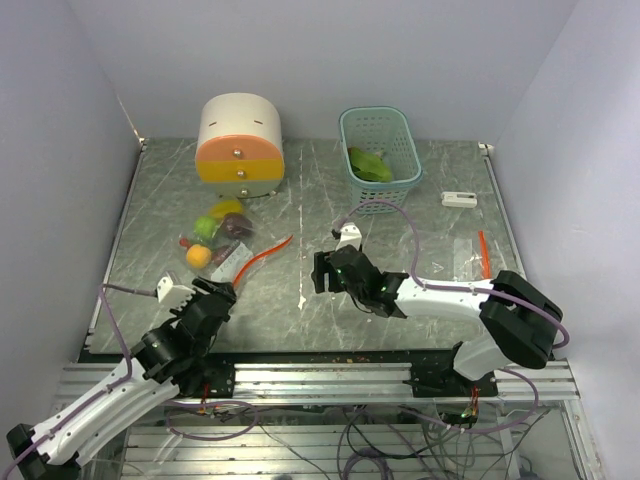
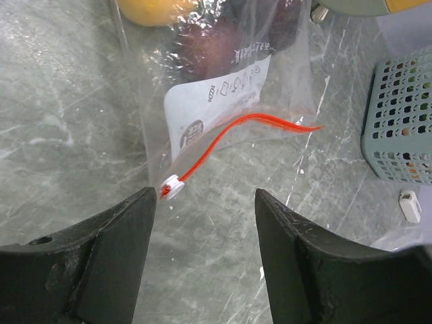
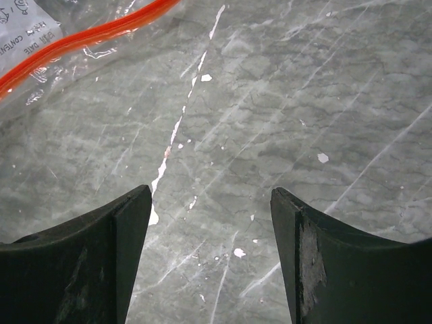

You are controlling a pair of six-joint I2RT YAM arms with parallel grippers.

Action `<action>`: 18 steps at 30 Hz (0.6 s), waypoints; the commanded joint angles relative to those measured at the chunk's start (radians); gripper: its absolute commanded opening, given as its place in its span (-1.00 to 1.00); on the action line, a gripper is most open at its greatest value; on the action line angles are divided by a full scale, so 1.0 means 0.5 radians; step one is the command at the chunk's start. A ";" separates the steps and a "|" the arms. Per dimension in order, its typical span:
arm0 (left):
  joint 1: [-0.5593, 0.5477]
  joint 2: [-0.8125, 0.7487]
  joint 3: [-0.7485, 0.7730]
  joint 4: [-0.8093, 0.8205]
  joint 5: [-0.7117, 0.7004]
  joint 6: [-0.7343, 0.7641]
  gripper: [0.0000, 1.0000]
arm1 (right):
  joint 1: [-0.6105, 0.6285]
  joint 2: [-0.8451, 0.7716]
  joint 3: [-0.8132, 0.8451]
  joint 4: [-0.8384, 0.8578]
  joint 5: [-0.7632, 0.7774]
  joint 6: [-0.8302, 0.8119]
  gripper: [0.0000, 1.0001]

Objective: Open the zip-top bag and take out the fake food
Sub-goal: Move the zipper food storage bag to the center of the board, then pick up the zipper food storage bag at the center of the board.

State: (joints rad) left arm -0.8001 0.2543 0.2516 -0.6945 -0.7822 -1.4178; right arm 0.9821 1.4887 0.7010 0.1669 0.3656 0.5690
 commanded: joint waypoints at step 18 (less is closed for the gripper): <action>0.140 0.286 -0.081 0.256 0.030 -0.008 0.38 | -0.002 -0.007 -0.029 -0.072 0.173 0.003 0.41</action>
State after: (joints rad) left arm -0.7486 0.3534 0.2119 -0.6037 -0.7773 -1.4189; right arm 0.9821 1.4879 0.6922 0.1497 0.4015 0.5690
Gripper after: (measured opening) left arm 0.688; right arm 0.709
